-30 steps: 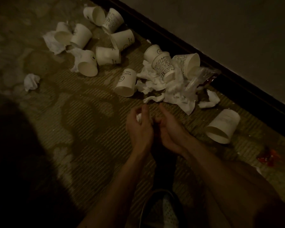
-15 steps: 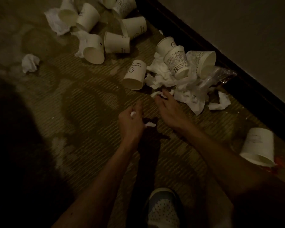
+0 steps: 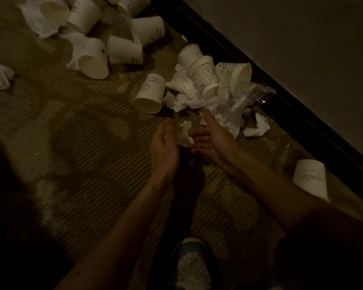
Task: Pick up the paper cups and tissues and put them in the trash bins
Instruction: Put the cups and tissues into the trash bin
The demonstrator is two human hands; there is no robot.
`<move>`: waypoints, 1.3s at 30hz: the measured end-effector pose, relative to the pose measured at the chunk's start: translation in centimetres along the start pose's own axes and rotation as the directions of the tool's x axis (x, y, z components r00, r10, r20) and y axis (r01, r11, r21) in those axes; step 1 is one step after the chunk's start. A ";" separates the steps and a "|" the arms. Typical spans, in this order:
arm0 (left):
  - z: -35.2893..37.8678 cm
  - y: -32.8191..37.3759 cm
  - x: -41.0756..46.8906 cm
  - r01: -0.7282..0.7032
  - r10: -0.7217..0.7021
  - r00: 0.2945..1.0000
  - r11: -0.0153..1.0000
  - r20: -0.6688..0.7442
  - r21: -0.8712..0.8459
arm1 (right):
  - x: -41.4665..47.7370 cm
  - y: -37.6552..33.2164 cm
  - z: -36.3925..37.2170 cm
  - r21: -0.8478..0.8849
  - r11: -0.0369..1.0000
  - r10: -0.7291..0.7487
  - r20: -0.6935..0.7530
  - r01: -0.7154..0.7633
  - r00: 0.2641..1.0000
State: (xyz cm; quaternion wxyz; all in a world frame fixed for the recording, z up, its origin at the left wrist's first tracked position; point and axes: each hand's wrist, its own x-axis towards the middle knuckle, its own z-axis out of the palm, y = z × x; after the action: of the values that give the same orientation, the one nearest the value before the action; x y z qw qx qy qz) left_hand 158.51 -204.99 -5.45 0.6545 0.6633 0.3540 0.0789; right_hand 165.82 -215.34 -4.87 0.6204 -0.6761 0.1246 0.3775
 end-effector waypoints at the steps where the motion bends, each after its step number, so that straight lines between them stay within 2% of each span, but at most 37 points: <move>1: 1.0 0.4 -0.5 0.003 0.000 0.998 0.999 0.064 -0.040 | -0.4 0.1 -0.4 0.031 0.999 0.030 0.043 -0.032 0.999; 3: 2.6 0.9 -1.3 0.026 -0.014 0.992 0.996 0.128 -0.090 | -0.9 0.4 -1.2 0.078 0.996 0.046 0.100 -0.054 0.994; 7: 3.3 0.6 -1.0 -0.080 0.081 0.995 0.997 0.061 -0.017 | -1.6 0.4 -2.4 0.158 0.984 0.049 0.191 -0.080 0.980; 10: 2.4 0.0 -0.7 -0.084 0.089 0.989 0.995 0.118 -0.047 | -2.1 0.3 -2.1 0.044 0.997 0.055 0.201 -0.065 0.978; 13: 1.2 -0.6 -0.3 -0.149 0.141 0.983 0.987 0.119 0.066 | -2.5 -0.4 -1.4 -0.194 0.981 -0.013 0.072 0.026 0.997; 15: 0.5 -1.0 0.1 -0.120 0.111 0.991 0.984 0.073 0.129 | -2.4 -0.8 -2.2 -0.304 0.950 -0.107 -0.116 0.067 0.988; 16: 0.2 -1.2 0.3 -0.108 0.102 0.993 0.985 0.054 0.137 | -2.1 -0.8 -3.2 -0.362 0.929 -0.171 -0.232 0.077 0.958; 18: -0.1 -1.5 0.3 -0.116 0.110 0.993 0.984 0.052 0.136 | -1.4 -0.8 -5.6 -0.537 0.843 -0.311 -0.432 0.035 0.847; 19: -0.1 -1.6 0.2 -0.121 0.114 0.992 0.983 0.060 0.136 | -1.0 -0.8 -6.7 -0.621 0.783 -0.358 -0.475 -0.018 0.804; 21: 0.2 -1.5 0.0 -0.120 0.110 0.991 0.983 0.081 0.137 | -0.3 -0.6 -8.1 -0.714 0.695 -0.383 -0.470 -0.087 0.795; 24: 0.7 -0.9 0.0 -0.101 0.086 0.991 0.984 0.104 0.146 | 0.1 -0.5 -8.3 -0.561 0.822 -0.233 -0.482 -0.094 0.845; 26: 1.1 -0.7 0.0 -0.108 0.091 0.988 0.985 0.126 0.136 | 0.1 -0.2 -8.2 -0.562 0.822 -0.220 -0.470 -0.098 0.855; 28: 1.4 -0.6 -0.3 -0.112 0.093 0.985 0.986 0.146 0.124 | -0.4 -0.3 -8.0 -0.543 0.835 -0.244 -0.505 -0.085 0.828; 30: 1.5 -0.6 -0.6 -0.097 0.073 0.983 0.986 0.170 0.136 | -1.1 -0.9 -7.7 -0.386 0.921 -0.202 -0.596 -0.057 0.777; 32: 1.5 -0.5 -0.7 -0.066 0.037 0.983 0.986 0.181 0.152 | -1.7 -1.4 -7.3 -0.266 0.964 -0.182 -0.667 -0.003 0.722; 33: 1.4 -0.5 -0.8 -0.051 0.023 0.984 0.987 0.178 0.156 | -2.1 -1.7 -6.9 -0.207 0.977 -0.174 -0.648 0.048 0.742; 34: 1.4 -0.5 -0.8 -0.041 0.013 0.985 0.987 0.174 0.154 | -2.4 -1.9 -6.3 -0.120 0.985 -0.167 -0.567 0.120 0.806; 36: 1.6 -0.2 -1.0 -0.024 0.004 0.987 0.993 0.163 0.120 | -3.3 -2.0 -4.7 0.043 0.983 -0.157 -0.321 0.180 0.934; 39: 2.5 0.3 -1.8 -0.020 0.017 0.987 1.000 0.163 0.016 | -3.9 -0.7 -2.6 -0.002 0.993 -0.119 -0.038 0.119 0.992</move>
State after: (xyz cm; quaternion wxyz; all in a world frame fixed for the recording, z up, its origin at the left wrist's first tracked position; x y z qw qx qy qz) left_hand 158.72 -207.98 -4.81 0.6747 0.6764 0.2940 0.0275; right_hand 164.55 -218.76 -1.89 0.6393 -0.6894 0.0960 0.3269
